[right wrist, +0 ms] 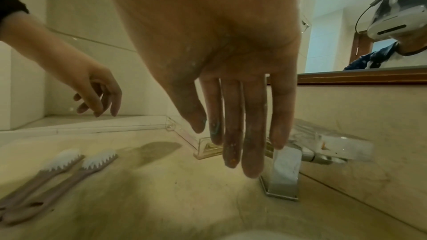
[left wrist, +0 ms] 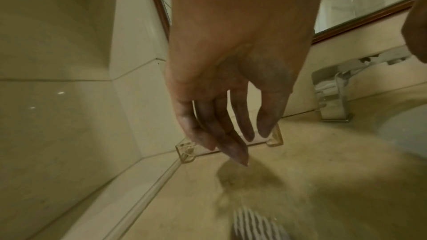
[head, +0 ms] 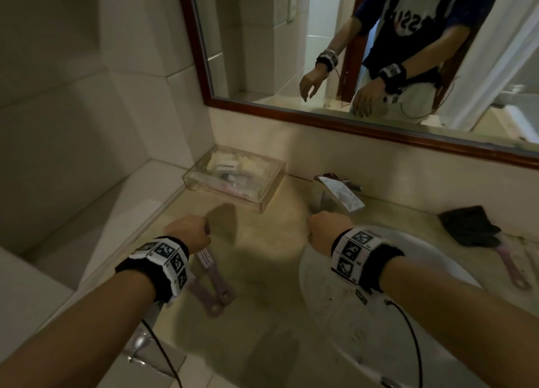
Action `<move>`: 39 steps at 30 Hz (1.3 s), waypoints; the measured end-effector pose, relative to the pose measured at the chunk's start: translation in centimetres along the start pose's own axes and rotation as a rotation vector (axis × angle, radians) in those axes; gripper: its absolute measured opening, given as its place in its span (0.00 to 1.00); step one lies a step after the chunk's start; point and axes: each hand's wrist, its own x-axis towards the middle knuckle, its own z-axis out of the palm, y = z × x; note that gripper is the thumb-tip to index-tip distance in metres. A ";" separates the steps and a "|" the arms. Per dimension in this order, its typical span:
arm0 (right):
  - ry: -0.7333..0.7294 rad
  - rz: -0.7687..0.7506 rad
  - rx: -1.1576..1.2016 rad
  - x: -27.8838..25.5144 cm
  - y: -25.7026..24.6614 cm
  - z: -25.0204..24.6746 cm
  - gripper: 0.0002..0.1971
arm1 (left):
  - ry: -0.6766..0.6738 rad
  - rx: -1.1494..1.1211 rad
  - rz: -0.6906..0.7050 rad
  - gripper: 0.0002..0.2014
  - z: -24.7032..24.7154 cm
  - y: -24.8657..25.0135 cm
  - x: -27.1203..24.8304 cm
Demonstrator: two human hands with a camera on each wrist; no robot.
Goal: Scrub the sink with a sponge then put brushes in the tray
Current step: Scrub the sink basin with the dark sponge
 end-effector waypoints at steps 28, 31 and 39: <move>-0.051 0.378 0.193 0.4 36.0 7.8 0.27 | 0.190 -0.049 0.722 0.19 -0.6 41.1 2.0; -0.082 0.389 0.198 3.0 36.4 9.4 0.32 | 0.110 -0.053 0.705 0.18 1.1 42.5 3.4; -0.112 0.405 0.001 5.9 35.2 10.3 0.31 | -0.023 0.028 0.656 0.18 3.8 42.2 4.8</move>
